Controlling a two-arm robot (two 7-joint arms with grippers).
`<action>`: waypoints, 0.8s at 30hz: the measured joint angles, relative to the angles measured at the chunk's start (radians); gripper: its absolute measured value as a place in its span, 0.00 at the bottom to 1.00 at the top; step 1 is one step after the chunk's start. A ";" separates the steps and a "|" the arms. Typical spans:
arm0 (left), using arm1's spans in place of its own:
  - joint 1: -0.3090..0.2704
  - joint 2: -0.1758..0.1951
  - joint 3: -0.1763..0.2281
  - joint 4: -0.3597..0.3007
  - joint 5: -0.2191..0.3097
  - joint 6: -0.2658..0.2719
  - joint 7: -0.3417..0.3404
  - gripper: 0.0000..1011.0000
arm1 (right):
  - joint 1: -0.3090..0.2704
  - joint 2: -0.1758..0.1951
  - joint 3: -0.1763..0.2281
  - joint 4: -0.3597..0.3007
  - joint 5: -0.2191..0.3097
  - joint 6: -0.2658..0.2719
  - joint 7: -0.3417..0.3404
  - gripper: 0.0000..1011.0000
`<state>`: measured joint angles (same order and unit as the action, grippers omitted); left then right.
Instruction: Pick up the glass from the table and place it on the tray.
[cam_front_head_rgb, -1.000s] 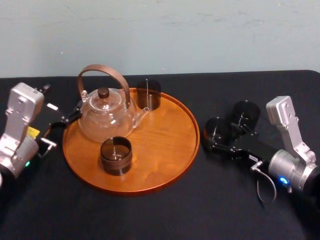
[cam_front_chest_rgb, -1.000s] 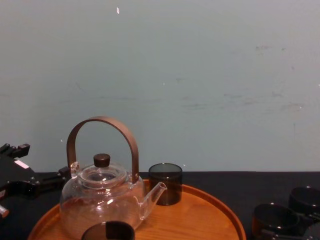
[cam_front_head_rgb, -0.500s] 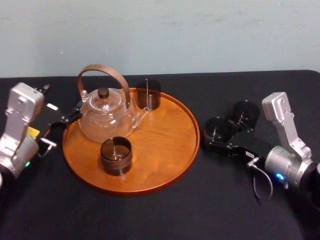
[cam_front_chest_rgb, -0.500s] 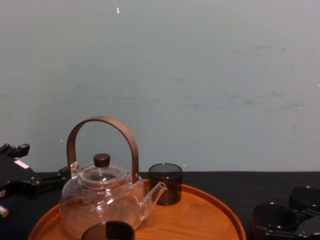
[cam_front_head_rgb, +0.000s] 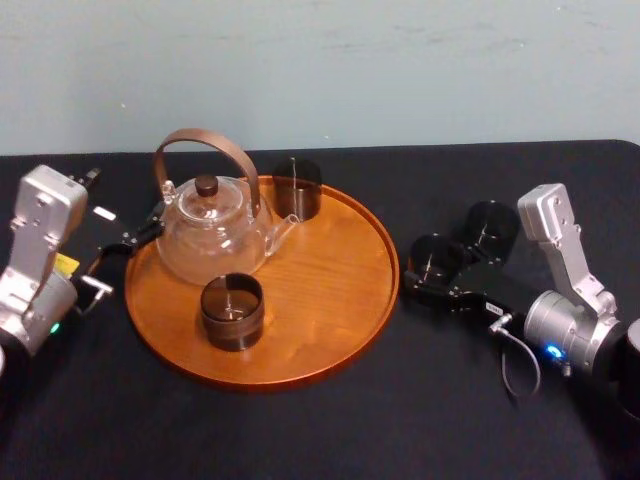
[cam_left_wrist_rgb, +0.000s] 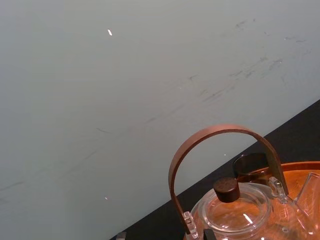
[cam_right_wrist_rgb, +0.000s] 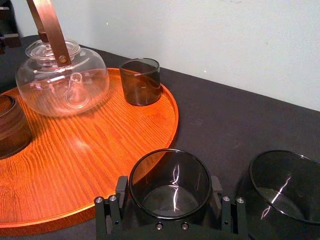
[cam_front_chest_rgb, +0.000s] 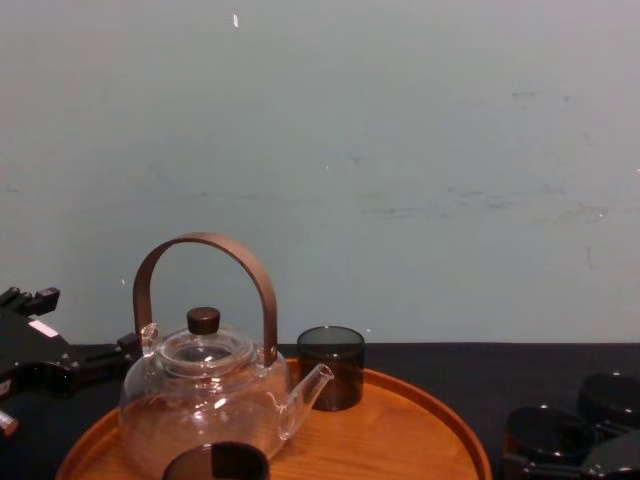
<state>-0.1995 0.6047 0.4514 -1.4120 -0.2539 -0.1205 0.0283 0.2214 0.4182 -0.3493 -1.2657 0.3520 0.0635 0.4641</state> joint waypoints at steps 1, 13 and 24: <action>0.000 0.000 0.000 0.000 0.000 0.000 0.000 0.99 | 0.000 0.000 0.000 0.000 0.000 0.000 0.000 0.99; 0.000 0.000 0.000 0.000 0.000 0.000 0.000 0.99 | -0.002 0.001 0.001 -0.003 0.000 -0.001 -0.002 0.99; 0.000 0.000 0.000 0.000 0.000 0.000 0.000 0.99 | -0.003 0.002 0.001 -0.004 0.000 -0.002 -0.004 0.91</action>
<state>-0.1996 0.6047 0.4514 -1.4120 -0.2539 -0.1205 0.0283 0.2186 0.4202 -0.3488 -1.2699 0.3522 0.0615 0.4602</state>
